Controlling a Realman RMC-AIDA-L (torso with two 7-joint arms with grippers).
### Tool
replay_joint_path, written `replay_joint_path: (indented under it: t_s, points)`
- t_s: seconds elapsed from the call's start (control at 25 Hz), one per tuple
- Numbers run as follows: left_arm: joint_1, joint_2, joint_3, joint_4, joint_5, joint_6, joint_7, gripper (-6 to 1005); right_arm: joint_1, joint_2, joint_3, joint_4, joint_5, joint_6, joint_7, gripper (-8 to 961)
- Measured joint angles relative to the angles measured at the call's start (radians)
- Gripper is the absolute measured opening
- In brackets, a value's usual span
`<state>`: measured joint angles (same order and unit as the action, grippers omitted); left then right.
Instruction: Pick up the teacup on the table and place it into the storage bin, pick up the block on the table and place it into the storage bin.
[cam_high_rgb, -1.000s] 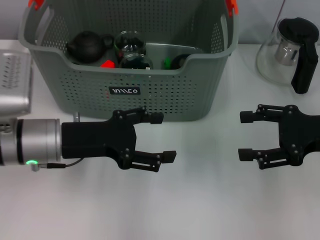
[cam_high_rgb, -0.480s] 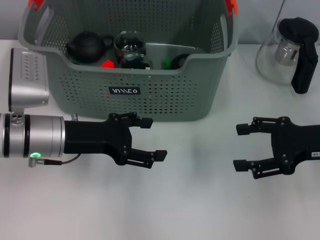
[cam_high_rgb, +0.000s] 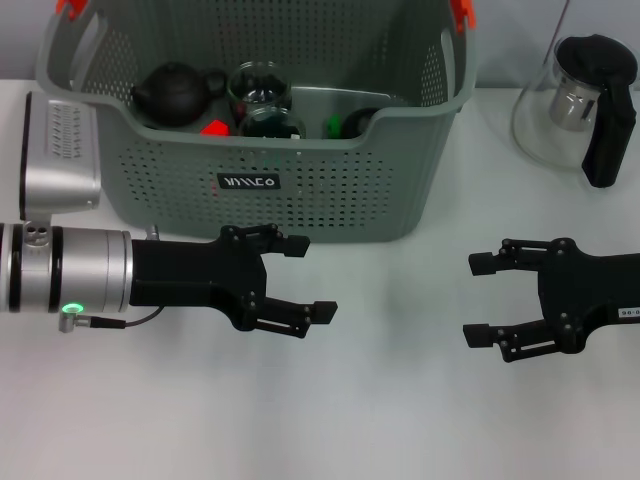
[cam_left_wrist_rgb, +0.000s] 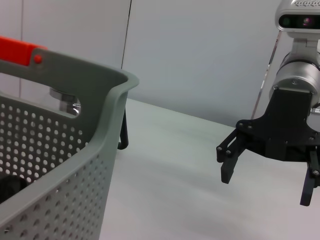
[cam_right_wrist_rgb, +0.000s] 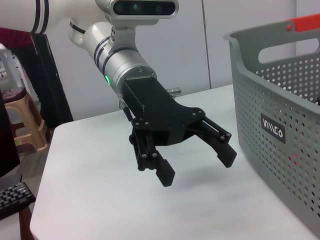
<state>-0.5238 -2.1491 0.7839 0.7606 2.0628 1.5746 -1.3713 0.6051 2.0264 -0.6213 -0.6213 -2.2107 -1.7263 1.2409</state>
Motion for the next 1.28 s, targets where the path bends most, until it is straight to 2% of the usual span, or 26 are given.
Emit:
replay_joint_path:
  t_s: [1.28]
  points:
    - [-0.024, 0.009, -0.006, -0.002, -0.003, 0.027, -0.009, 952, 0.01, -0.003, 0.004, -0.011, 0.002, -0.009, 0.015, 939]
